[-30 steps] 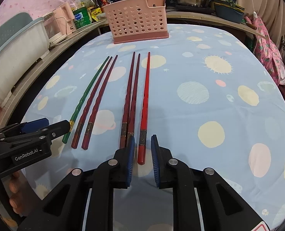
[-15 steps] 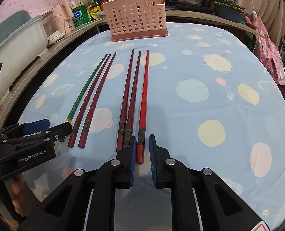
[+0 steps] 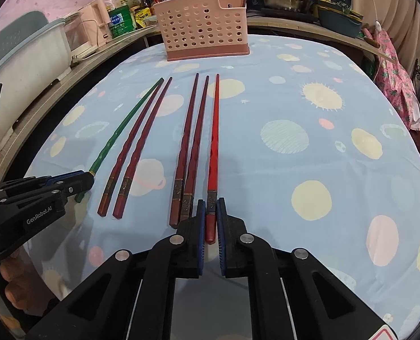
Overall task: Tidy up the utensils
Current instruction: 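Close the left tool on the green chopstick while the right tool lifts the red chopstick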
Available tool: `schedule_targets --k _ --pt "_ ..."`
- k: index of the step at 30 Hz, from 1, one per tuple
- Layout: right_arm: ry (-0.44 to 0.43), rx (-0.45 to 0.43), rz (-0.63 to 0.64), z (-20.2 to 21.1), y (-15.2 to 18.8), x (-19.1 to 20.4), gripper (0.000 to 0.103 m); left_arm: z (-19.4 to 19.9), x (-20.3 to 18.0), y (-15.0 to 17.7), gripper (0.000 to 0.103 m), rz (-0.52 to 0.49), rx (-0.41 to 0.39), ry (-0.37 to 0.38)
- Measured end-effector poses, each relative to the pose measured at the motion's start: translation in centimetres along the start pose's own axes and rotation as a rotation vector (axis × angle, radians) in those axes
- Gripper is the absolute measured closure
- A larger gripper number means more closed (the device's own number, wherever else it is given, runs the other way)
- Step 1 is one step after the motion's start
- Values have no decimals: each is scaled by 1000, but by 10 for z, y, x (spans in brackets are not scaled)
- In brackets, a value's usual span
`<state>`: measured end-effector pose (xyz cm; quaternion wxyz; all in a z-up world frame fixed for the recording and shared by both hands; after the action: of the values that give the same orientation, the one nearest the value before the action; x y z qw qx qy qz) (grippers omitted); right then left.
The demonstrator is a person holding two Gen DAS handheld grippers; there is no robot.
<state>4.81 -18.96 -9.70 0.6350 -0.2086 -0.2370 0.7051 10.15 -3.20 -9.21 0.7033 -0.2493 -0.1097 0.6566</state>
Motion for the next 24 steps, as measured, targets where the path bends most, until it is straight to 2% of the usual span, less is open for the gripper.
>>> schedule_targets --k 4,11,18,24 --pt "0 -9 -2 5 -3 -1 95 3 2 -2 96 25 20 21" --pt "14 -121 -27 45 -38 -13 95 31 6 -25 96 48 -42 33" --pt "51 -290 -42 98 -105 -38 96 79 5 -77 96 63 -158 66" --pt "45 -413 -68 129 -167 -59 96 116 -5 -140 96 77 -258 105"
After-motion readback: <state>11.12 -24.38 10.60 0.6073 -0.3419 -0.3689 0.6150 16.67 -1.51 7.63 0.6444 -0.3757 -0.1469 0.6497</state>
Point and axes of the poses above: each gripper's, at about its wrist camera, not at the fingertips, and z roughly against the way its jaws point, x to its left, y to its underside, the point moved 5 cm from there along -z, roughly the way its jaws point, and after that the axes turned 11 degrees about z, right-handed, at the moved point
